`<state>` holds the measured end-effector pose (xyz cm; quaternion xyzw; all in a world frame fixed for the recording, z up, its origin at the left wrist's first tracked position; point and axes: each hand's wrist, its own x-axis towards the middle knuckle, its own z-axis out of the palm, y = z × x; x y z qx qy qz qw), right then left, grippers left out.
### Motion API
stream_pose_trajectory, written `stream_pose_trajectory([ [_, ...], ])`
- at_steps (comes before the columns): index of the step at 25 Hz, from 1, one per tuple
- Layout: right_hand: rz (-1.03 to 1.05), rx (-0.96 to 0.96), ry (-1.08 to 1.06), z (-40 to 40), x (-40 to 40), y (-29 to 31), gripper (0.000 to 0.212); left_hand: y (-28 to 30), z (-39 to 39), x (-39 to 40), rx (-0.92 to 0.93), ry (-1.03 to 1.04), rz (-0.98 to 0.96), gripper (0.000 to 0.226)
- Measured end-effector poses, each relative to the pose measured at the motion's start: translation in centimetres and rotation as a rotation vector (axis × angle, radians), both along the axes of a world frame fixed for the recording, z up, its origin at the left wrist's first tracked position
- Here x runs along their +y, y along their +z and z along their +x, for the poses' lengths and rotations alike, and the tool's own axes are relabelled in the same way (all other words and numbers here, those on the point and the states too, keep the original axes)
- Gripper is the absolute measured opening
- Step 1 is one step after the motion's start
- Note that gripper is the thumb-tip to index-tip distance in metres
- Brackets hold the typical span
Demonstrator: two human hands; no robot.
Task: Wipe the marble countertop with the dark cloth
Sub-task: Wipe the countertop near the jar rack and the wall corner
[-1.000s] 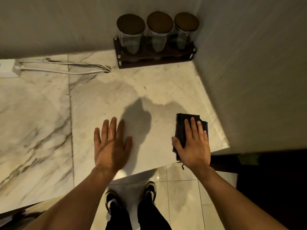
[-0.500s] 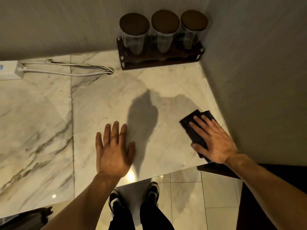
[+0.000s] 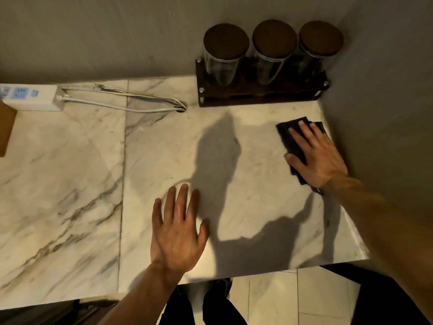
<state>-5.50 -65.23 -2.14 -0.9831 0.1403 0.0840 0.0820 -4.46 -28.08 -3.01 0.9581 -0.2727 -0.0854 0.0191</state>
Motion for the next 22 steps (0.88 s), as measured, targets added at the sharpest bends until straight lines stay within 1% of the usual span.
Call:
stream_pose_trajectory([
  [4, -0.003, -0.015, -0.113, 3.0, -0.6, 0.0, 0.064, -0.1, 0.0, 0.0, 0.006, 0.004, 0.004, 0.067],
  [7, 0.014, -0.031, -0.254, 4.4, -0.2, 0.0, 0.062, -0.1, 0.0, 0.0, 0.012, 0.006, 0.000, 0.066],
  [14, 0.088, -0.196, -0.519, 4.7, 1.9, 0.0, 0.059, 0.1, -0.1, 0.0, 0.017, 0.008, 0.005, 0.066],
  [17, 0.099, -0.219, -0.526, 3.3, 2.8, -0.2, 0.057, 0.2, 0.1, 0.0, 0.018, 0.016, -0.005, 0.066],
  [22, 0.108, -0.231, -0.562, -1.6, 4.3, -0.3, 0.055, 0.6, -0.2, 0.0, 0.029, 0.017, -0.028, 0.066],
])
